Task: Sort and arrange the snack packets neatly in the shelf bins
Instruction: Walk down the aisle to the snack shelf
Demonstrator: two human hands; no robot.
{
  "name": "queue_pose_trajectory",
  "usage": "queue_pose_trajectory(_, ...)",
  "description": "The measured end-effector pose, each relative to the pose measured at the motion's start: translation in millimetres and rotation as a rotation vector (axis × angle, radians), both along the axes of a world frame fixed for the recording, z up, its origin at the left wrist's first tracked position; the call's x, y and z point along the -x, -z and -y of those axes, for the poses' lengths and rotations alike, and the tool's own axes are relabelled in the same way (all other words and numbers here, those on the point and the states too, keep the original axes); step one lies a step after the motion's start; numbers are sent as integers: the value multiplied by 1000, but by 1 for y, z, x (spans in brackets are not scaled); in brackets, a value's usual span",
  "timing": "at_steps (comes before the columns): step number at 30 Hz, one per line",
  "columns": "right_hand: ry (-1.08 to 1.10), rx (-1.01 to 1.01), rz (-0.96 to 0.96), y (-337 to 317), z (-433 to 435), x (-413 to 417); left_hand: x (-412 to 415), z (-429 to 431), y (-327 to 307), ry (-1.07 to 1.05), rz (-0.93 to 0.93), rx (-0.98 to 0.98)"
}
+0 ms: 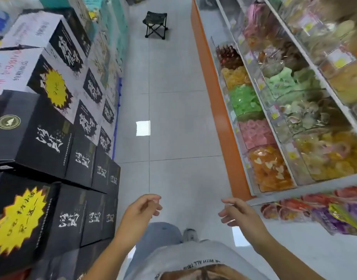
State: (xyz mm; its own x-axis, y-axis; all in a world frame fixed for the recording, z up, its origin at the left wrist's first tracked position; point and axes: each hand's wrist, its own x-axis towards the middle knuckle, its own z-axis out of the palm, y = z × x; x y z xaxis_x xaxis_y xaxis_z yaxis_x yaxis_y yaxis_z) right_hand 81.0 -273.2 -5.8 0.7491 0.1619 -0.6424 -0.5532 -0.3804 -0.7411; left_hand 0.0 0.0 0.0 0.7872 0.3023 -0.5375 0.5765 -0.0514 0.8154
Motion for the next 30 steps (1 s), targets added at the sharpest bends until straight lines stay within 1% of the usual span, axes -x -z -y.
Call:
queue_pose_trajectory(4, -72, 16, 25, 3, -28, -46, -17, -16, 3, -98, -10, 41)
queue_pose_trajectory(7, -136, -7, 22, 5, -65, -87, -34, -41, 11, -126, -29, 42)
queue_pose_trajectory(12, -148, -13, 44, 16, -136, -171, -98, -98, 31, -157, -22, 45)
queue_pose_trajectory(16, -89, -1, 37, 13, -180, -232, -177, -151, 36, -103, -30, 54)
queue_pose_trajectory(21, 52, 11, 30, 6, -211, -298, -294, -209, 26, 53, -14, 18)
queue_pose_trajectory(25, 169, 9, 10, 5, -223, -351, -393, -233, 21, 115, 22, 29)
queue_pose_trajectory(30, 232, 21, -3, 21, -236, -440, -513, -250, 36, 174, 29, 24)
